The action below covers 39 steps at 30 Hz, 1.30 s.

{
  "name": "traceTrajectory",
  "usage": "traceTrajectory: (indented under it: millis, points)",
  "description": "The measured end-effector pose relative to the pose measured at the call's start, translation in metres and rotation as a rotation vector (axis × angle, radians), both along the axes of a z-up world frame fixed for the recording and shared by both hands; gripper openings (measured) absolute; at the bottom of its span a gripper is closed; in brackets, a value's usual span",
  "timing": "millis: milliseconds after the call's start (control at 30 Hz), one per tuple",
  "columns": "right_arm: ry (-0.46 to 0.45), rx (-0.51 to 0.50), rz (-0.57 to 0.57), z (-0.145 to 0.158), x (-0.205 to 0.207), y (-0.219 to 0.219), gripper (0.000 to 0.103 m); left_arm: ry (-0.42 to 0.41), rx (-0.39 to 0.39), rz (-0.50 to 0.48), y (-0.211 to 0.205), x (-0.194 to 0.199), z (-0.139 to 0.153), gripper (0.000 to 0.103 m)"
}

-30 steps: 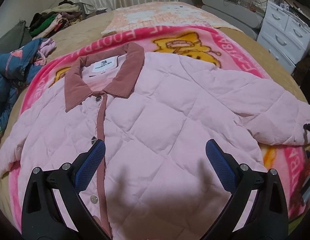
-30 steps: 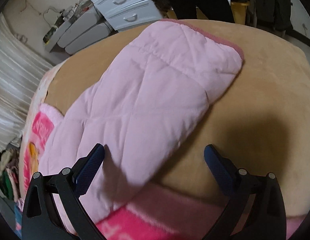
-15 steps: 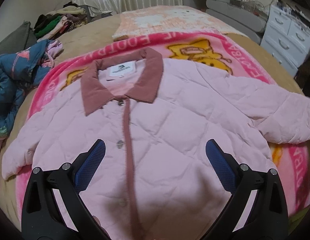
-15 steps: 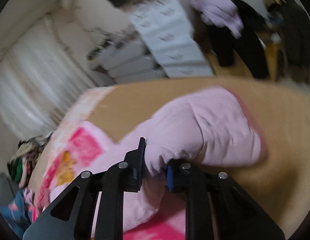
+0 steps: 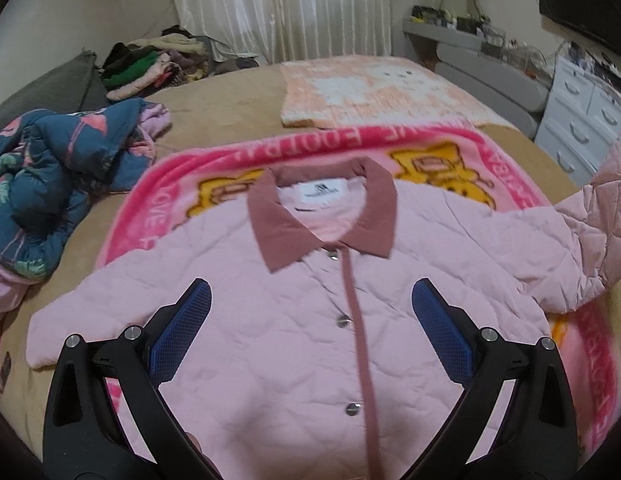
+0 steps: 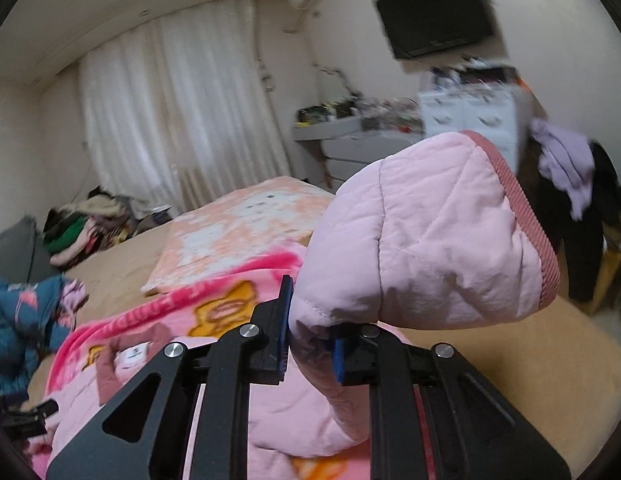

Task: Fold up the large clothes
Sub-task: 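Grasp the sleeve cuff with the right tool and fold it across the jacket body, then open the right tool to release the folded sleeve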

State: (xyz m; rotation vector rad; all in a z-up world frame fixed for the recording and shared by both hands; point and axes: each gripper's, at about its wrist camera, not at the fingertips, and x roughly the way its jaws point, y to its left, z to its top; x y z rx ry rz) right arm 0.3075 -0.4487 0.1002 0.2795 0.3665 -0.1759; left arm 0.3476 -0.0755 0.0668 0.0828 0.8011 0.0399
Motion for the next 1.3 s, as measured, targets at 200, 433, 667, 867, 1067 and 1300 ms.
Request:
traceTrajectory:
  millis: [200, 433, 667, 867, 1067, 1300]
  points:
    - [-0.021, -0.099, 0.106, 0.026, 0.007, 0.069, 0.015, -0.018, -0.064, 0.075, 0.049, -0.006, 0.016, 0.094]
    - [-0.022, -0.165, 0.217, 0.029, 0.022, 0.143, 0.015, -0.027, -0.168, 0.164, 0.115, -0.011, 0.024, 0.094]
    - [0.0, -0.213, 0.332, 0.008, 0.036, 0.212, 0.015, -0.017, -0.216, 0.207, 0.159, -0.011, 0.023, 0.094]
    - [0.081, -0.206, 0.442, -0.033, 0.048, 0.256, 0.015, 0.026, -0.346, 0.186, 0.176, -0.006, 0.006, 0.094]
    - [0.192, -0.217, 0.521, -0.084, 0.052, 0.29, 0.015, 0.07, -0.413, 0.129, 0.164, -0.003, -0.013, 0.094]
    - [0.276, -0.238, 0.622, -0.123, 0.047, 0.327, 0.022, 0.124, -0.519, 0.065, 0.144, 0.002, -0.034, 0.094]
